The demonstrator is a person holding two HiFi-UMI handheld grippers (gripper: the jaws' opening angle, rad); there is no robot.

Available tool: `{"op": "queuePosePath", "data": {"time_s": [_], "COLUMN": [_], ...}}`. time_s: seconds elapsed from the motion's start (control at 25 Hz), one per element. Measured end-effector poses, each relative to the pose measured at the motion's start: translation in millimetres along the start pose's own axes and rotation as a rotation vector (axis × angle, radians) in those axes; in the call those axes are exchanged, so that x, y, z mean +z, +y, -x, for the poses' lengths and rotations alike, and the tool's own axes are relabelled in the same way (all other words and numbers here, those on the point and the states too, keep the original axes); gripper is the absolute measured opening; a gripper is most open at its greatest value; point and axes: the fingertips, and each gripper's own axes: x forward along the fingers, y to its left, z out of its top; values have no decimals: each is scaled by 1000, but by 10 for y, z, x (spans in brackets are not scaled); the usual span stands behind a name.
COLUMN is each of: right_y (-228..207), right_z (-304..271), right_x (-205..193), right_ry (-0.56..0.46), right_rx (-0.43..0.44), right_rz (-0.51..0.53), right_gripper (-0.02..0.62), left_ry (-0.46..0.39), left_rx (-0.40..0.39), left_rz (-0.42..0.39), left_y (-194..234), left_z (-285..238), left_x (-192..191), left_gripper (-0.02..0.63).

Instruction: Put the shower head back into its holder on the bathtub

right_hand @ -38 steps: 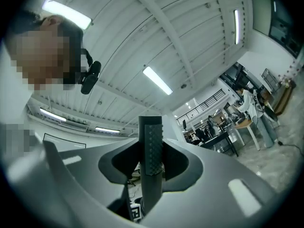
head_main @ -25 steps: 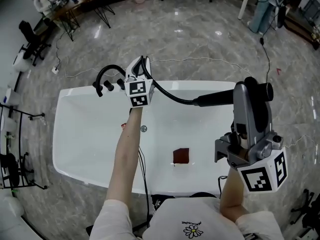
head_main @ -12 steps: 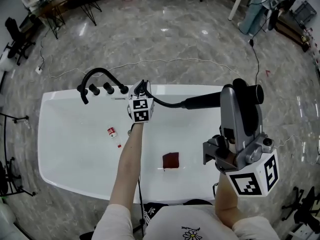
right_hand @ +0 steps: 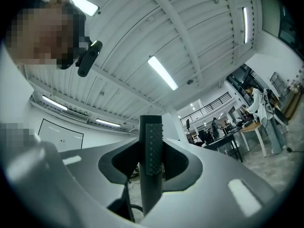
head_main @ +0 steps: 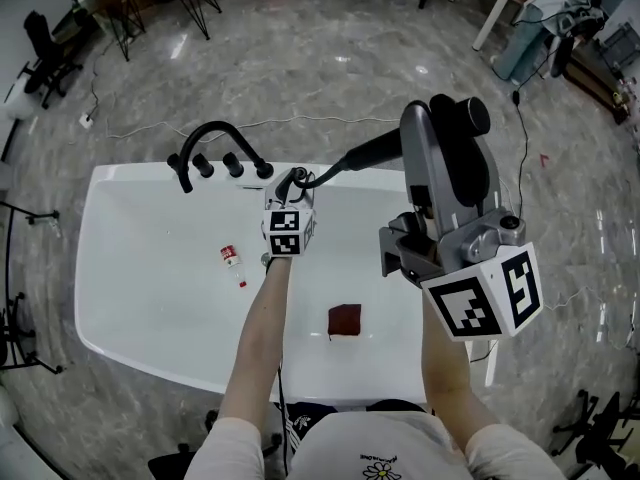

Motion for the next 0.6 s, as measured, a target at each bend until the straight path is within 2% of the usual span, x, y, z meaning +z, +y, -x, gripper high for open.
{"op": "queuePosePath", "data": {"time_s": [0.2, 0.36, 0.4, 0.44, 0.48, 0.6], "right_y": [88, 111, 99, 84, 68, -8], "right_z": [-212, -381, -428, -470, -505, -603], "right_x": [-204, -514, -616, -727, -845, -1227], "right_ry": [15, 52, 67, 83, 99, 148], "right_rx": [28, 38, 41, 42, 42, 31], "right_rz": [26, 86, 95, 102, 110, 133], "right_gripper": [135, 135, 135, 135, 135, 135], "left_ry": [-79, -116, -122, -129, -138, -161], "left_rx": [-10, 0, 4, 9, 13, 24], "left_rz": [71, 63, 59, 55, 51, 54], "left_y": [-4, 77, 91, 101, 108, 173], "left_z": [353, 658, 740, 830, 925, 1147], "left_x": [164, 297, 321, 339, 350, 331], "left_gripper": [141, 141, 125, 41, -2, -2]}}
